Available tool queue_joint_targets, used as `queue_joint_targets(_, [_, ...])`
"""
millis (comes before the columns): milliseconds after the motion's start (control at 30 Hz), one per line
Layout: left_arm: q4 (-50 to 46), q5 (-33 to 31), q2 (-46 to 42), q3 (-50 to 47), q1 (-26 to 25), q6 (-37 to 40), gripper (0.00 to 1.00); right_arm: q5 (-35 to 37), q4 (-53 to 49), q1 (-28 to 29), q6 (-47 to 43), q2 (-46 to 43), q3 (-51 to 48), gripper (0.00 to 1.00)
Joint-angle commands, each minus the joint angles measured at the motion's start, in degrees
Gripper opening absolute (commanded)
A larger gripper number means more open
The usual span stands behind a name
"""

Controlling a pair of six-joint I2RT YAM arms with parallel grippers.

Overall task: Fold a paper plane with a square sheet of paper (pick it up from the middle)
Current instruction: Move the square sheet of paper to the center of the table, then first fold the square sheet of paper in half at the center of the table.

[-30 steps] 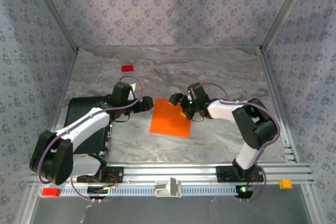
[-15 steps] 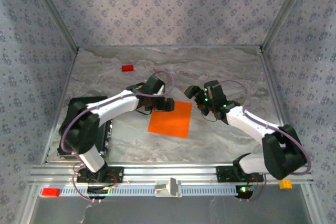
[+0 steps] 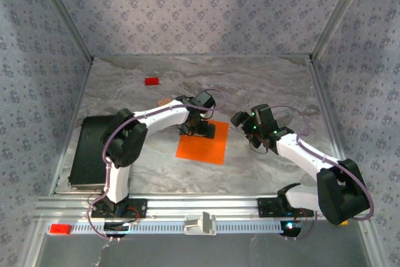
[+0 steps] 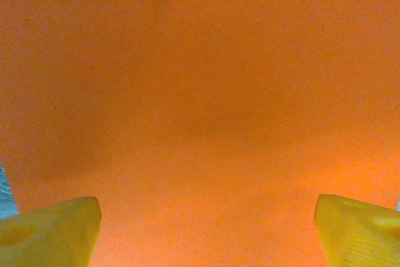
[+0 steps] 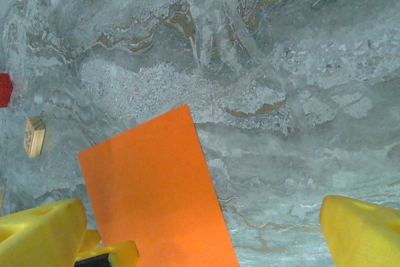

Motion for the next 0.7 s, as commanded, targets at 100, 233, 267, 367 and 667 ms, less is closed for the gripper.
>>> queue_joint_targets(100, [-4.87,-0.76,3.12,4.14,-1.3,0.5,0.9,-0.11,-1.43,-0.61,-1.03,-0.03,-0.33,0.98])
queue_joint_targets(233, [-5.33,-0.79,4.31,5.26,-1.49,0.78,0.92,-0.45,-0.65,-0.68,-0.96,-0.01,-0.58,0.98])
queue_joint_targets(267, [-5.58,-0.87,4.57,5.61,-1.47,0.78,0.92,-0.46,-0.39,-0.7,-0.95,-0.18,-0.77,0.98])
queue_joint_targets(367, [-5.95,-0.76,5.31,6.29,-1.63,0.52,0.92,-0.46,0.06,-0.62,-1.13,-0.44,-0.93,0.98])
queue_joint_targets(667, [-7.41,-1.82,7.4,8.27,-2.48,-0.27,0.96,-0.54,0.43,-0.72,-1.36,-0.67,-1.12,0.98])
